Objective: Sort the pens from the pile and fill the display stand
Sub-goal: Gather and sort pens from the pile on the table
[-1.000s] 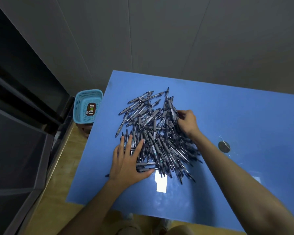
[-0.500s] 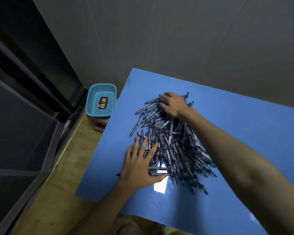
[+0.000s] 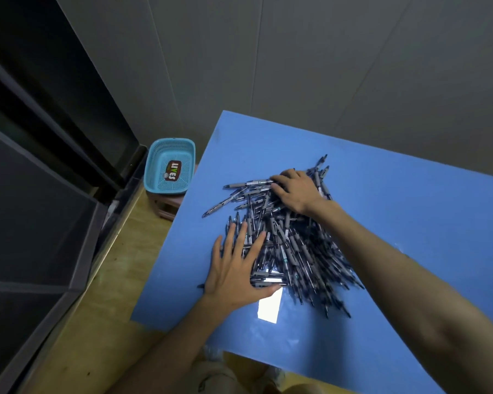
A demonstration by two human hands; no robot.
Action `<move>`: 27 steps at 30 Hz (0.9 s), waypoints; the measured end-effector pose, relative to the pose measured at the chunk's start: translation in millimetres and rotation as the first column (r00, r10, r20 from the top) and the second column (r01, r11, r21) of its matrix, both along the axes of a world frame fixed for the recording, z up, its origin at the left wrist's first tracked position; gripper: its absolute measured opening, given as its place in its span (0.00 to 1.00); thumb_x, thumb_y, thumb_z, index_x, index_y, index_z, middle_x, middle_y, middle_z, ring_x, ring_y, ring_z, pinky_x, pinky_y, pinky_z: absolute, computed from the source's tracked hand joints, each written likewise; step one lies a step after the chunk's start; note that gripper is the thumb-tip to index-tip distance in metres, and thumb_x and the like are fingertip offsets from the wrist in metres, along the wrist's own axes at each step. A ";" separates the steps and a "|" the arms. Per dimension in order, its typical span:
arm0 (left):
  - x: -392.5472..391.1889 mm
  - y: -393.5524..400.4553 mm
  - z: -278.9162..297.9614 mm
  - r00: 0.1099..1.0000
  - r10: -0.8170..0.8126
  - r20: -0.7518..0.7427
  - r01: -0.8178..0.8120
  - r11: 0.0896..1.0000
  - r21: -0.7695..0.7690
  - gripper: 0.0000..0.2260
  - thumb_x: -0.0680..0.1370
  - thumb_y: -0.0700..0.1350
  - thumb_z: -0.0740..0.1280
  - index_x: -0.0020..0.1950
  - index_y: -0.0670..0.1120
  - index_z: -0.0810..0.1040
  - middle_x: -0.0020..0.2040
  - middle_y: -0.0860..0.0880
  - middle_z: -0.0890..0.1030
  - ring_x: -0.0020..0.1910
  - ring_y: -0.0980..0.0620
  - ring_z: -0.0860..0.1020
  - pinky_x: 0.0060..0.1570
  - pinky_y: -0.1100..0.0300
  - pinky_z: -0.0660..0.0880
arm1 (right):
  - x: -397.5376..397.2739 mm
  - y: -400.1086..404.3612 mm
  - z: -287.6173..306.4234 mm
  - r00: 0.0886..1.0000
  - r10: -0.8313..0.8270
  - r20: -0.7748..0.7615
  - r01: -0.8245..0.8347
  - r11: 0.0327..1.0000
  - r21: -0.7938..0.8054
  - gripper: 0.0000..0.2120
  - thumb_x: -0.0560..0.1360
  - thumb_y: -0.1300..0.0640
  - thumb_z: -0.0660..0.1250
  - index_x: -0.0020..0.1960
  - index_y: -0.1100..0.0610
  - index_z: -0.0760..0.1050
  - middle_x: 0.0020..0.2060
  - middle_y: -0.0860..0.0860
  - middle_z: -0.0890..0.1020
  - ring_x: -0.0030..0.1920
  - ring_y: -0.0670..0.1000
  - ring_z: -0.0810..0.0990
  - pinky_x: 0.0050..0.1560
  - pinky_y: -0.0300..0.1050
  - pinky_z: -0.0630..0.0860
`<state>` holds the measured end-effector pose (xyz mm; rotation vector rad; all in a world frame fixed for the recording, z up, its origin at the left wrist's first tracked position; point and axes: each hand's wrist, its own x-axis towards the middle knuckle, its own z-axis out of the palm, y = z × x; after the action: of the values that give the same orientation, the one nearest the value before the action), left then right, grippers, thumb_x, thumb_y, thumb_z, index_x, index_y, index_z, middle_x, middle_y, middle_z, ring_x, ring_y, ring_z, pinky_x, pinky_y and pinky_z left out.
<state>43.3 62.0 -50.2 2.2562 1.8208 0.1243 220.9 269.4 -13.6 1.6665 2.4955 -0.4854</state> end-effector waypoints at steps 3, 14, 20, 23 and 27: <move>-0.4 0.0 0.1 1.000 0.015 -0.025 -0.014 1.000 0.013 0.51 0.68 0.82 0.52 0.83 0.57 0.44 0.83 0.43 0.44 0.82 0.40 0.41 0.76 0.33 0.47 | 1.1 -2.1 0.6 0.999 -0.005 0.046 0.006 1.000 -0.019 0.25 0.83 0.39 0.48 0.75 0.46 0.67 0.71 0.53 0.71 0.71 0.58 0.65 0.74 0.58 0.56; -11.9 5.2 -0.1 0.990 0.123 -0.073 -0.123 0.992 0.009 0.41 0.76 0.76 0.48 0.83 0.54 0.51 0.83 0.42 0.52 0.82 0.40 0.49 0.76 0.32 0.47 | 73.9 48.7 -1.2 0.964 -0.259 -0.067 0.257 0.966 -0.033 0.29 0.80 0.37 0.49 0.72 0.50 0.72 0.72 0.54 0.72 0.73 0.56 0.66 0.73 0.59 0.61; -24.5 -9.9 -2.0 0.987 0.147 -0.061 -0.145 0.989 0.034 0.41 0.75 0.76 0.47 0.83 0.54 0.55 0.83 0.45 0.54 0.82 0.41 0.51 0.74 0.30 0.49 | 108.0 32.6 3.5 0.964 -0.260 -0.053 0.258 0.966 -0.030 0.30 0.79 0.35 0.48 0.67 0.50 0.77 0.64 0.59 0.75 0.68 0.60 0.68 0.69 0.56 0.66; -30.8 -17.2 -7.9 0.991 0.126 -0.047 -0.125 0.992 0.020 0.42 0.74 0.77 0.48 0.83 0.56 0.52 0.83 0.46 0.51 0.82 0.42 0.48 0.74 0.29 0.47 | 112.0 15.4 4.1 0.947 -0.303 -0.106 0.302 0.953 -0.026 0.24 0.82 0.40 0.51 0.66 0.50 0.78 0.61 0.61 0.74 0.65 0.62 0.68 0.67 0.57 0.66; -31.8 -19.4 -16.3 0.994 0.109 -0.020 -0.109 0.994 0.003 0.42 0.75 0.76 0.49 0.83 0.56 0.49 0.84 0.46 0.50 0.82 0.43 0.47 0.74 0.28 0.47 | 112.6 -13.9 -5.2 0.929 -0.348 -0.127 0.350 0.937 -0.008 0.27 0.82 0.38 0.51 0.70 0.51 0.74 0.61 0.60 0.73 0.65 0.62 0.68 0.68 0.56 0.65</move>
<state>11.6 42.6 -66.6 2.1671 1.9546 0.1228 333.5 255.5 -18.8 2.1639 2.2876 -0.6243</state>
